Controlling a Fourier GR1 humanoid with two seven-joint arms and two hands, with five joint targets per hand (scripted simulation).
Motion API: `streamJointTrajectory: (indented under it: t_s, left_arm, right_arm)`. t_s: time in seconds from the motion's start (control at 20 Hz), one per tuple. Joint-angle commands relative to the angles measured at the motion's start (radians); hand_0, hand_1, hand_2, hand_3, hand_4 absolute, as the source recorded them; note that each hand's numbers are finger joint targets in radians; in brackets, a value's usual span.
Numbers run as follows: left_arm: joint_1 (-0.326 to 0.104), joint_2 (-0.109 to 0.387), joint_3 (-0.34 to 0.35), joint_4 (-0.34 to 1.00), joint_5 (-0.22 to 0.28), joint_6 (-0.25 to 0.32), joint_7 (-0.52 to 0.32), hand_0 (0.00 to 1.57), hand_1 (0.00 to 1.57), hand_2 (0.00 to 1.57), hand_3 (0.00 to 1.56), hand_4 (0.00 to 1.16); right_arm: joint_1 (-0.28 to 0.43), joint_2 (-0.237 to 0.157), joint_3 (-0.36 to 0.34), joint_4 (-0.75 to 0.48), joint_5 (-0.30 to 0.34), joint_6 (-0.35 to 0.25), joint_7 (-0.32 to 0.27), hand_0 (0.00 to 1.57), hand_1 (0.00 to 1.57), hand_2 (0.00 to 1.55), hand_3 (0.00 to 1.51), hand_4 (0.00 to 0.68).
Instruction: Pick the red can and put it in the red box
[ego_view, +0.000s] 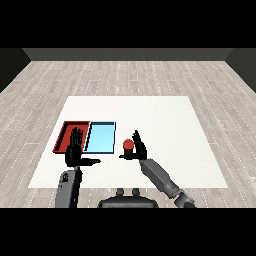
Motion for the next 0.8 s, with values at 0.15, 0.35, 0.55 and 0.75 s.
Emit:
streamJointTrajectory:
  t_s: [0.15, 0.35, 0.55, 0.75]
  left_arm:
    - [-0.044, 0.013, 0.022, 0.075, 0.01, -0.019, -0.038, 0.0, 0.0, 0.0, 0.0, 0.0]
    - [-0.055, 0.003, 0.025, 0.099, 0.013, -0.006, -0.037, 0.0, 0.0, 0.0, 0.0, 0.0]
    - [-0.067, 0.014, 0.035, 0.097, 0.047, -0.034, -0.03, 0.0, 0.0, 0.0, 0.0, 0.0]
    - [0.014, -0.028, -0.023, 0.0, -0.007, 0.013, -0.025, 0.0, 0.0, 0.0, 0.0, 0.0]
  right_arm:
    - [-0.063, 0.0, 0.131, 0.021, -0.137, -0.066, -0.029, 0.0, 0.0, 0.0, 0.0, 0.0]
    - [-0.088, 0.0, 0.064, 0.063, -0.095, -0.024, -0.013, 0.0, 0.0, 0.0, 0.0, 0.0]
    - [-0.105, 0.0, 0.131, -0.011, -0.13, -0.129, 0.02, 0.0, 0.0, 0.0, 0.0, 0.0]
    - [-0.088, 0.0, 0.154, 0.017, -0.167, -0.114, 0.014, 0.0, 0.0, 0.0, 0.0, 0.0]
